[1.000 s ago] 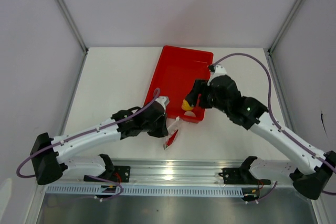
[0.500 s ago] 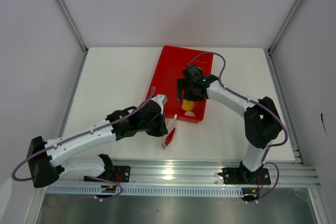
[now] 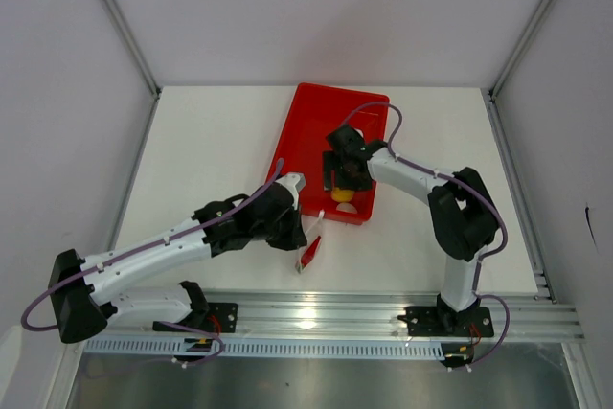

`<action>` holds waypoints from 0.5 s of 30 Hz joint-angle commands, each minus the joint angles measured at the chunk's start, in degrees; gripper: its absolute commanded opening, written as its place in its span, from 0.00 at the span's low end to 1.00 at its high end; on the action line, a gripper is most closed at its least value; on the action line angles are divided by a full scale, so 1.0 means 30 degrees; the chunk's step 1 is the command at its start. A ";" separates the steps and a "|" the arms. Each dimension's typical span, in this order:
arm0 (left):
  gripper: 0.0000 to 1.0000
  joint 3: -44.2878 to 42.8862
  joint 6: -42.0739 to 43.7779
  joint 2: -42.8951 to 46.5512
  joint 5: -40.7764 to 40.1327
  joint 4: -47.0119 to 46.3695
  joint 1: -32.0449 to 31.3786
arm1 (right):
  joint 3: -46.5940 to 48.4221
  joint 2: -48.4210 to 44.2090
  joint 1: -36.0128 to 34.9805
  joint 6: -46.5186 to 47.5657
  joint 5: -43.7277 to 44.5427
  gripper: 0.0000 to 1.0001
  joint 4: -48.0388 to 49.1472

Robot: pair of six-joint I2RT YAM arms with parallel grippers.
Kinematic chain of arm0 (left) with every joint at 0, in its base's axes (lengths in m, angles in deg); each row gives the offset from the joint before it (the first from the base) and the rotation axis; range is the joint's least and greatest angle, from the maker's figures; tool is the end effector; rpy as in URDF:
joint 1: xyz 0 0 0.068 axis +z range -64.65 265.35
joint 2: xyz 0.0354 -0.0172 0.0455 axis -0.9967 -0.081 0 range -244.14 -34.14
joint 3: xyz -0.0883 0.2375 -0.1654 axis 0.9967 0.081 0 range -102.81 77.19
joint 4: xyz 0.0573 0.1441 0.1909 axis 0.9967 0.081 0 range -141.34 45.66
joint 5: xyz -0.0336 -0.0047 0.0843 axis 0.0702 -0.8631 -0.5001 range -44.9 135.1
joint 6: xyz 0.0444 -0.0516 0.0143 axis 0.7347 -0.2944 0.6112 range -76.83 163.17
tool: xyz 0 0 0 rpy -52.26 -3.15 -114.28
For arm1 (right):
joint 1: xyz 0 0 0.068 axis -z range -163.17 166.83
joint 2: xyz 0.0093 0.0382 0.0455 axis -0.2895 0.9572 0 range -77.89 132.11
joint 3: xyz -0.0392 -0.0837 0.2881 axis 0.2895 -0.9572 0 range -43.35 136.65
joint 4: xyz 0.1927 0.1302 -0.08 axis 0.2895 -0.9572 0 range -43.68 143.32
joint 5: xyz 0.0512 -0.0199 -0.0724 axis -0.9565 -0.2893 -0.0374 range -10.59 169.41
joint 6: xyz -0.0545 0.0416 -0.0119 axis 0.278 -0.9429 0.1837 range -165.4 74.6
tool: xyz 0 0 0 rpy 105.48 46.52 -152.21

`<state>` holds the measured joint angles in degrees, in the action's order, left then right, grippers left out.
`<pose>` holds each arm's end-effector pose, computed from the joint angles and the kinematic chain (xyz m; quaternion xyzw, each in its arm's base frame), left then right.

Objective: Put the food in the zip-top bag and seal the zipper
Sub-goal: Pick up the fake fruit from the bin.

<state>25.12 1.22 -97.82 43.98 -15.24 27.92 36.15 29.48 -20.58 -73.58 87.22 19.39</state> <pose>0.1156 -0.1788 0.2939 0.1221 0.9246 -0.2691 0.2403 0.3218 0.2365 0.2264 -0.0613 0.9658 0.0761 0.2401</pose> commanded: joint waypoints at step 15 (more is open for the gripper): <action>0.01 -0.0367 0.0010 -0.0072 0.0229 -0.0782 -0.0105 | -0.3058 -0.6105 -0.1033 0.0167 0.1994 0.12 0.1702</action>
<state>25.12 1.20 -97.89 44.02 -16.21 27.92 28.61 21.90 -21.80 -72.93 89.80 23.11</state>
